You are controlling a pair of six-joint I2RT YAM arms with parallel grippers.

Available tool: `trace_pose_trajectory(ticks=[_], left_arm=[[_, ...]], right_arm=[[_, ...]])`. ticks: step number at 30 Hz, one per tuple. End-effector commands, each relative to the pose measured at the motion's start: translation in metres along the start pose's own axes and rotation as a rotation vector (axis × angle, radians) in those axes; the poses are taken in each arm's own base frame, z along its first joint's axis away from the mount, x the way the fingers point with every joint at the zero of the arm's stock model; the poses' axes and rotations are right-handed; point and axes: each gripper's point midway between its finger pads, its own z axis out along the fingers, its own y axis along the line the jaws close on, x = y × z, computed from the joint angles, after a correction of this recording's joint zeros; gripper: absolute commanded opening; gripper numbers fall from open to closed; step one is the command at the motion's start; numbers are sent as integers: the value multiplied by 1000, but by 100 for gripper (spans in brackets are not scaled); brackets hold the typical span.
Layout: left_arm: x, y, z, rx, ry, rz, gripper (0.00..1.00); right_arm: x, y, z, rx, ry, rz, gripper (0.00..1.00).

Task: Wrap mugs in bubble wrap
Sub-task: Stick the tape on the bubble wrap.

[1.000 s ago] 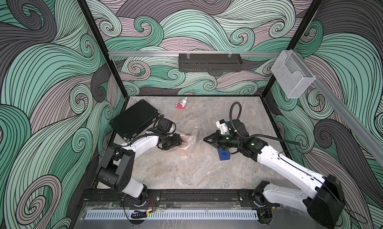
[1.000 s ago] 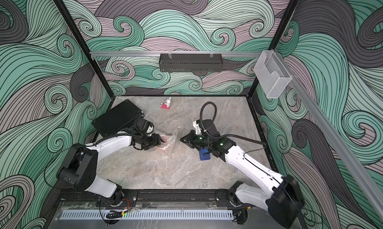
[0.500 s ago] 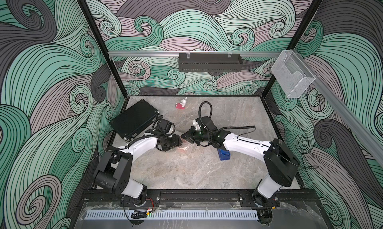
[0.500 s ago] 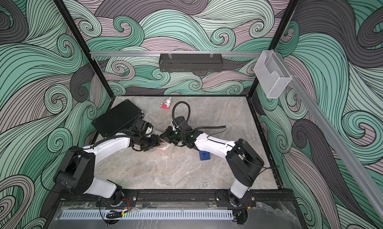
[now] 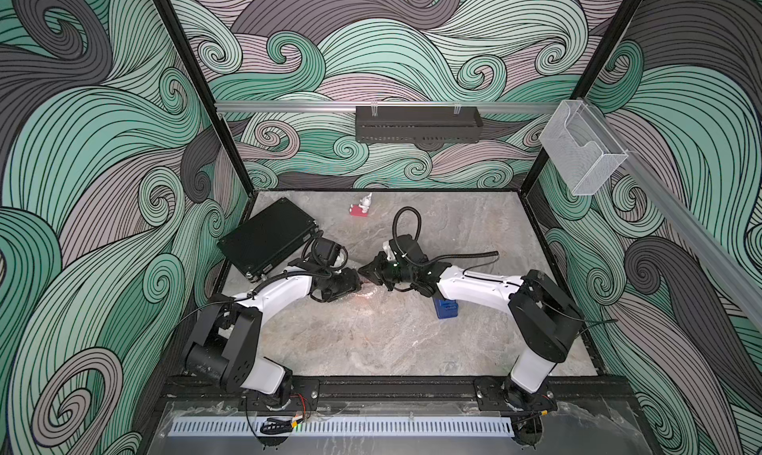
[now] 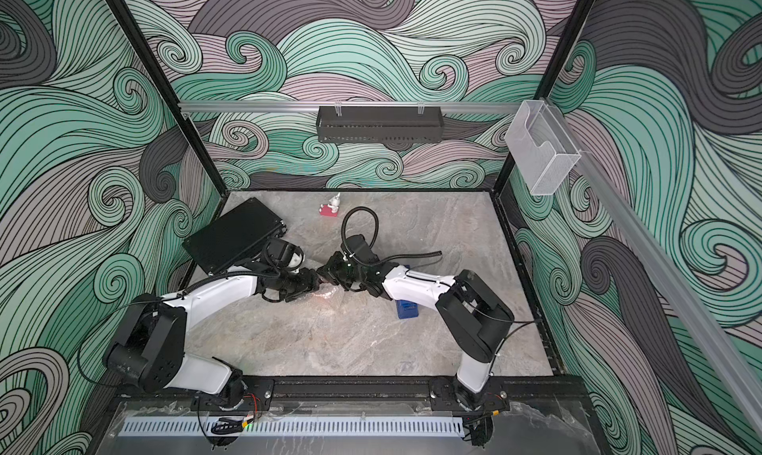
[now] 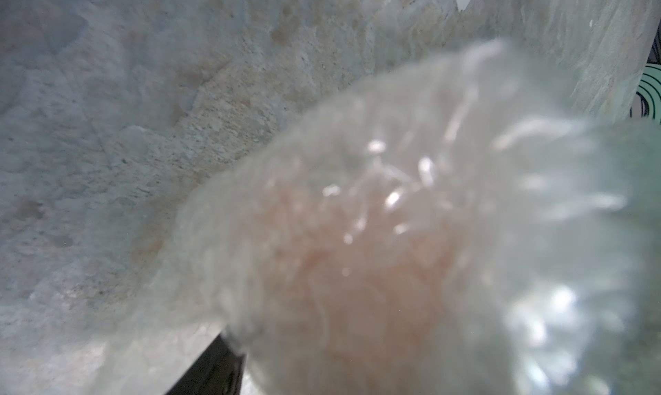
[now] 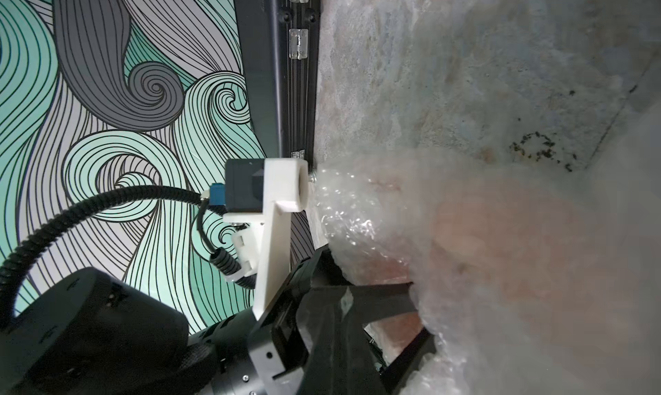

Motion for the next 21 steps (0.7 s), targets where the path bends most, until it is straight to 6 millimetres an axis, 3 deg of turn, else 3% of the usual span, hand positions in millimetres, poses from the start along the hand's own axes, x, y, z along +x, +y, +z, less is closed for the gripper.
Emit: trace_pose_trajectory(ticks=[1, 7, 15, 21], left_arm=[[7, -1, -2, 8, 18, -10, 69], [7, 0, -3, 6, 12, -9, 69], [7, 2, -3, -1, 12, -12, 68], [4, -5, -18, 19, -28, 1, 68]], right_arm=[[4, -9, 3, 8, 4, 24, 0], [10, -26, 4, 36, 18, 48, 0], [14, -33, 9, 53, 42, 58, 0], [17, -39, 6, 66, 53, 35, 0]])
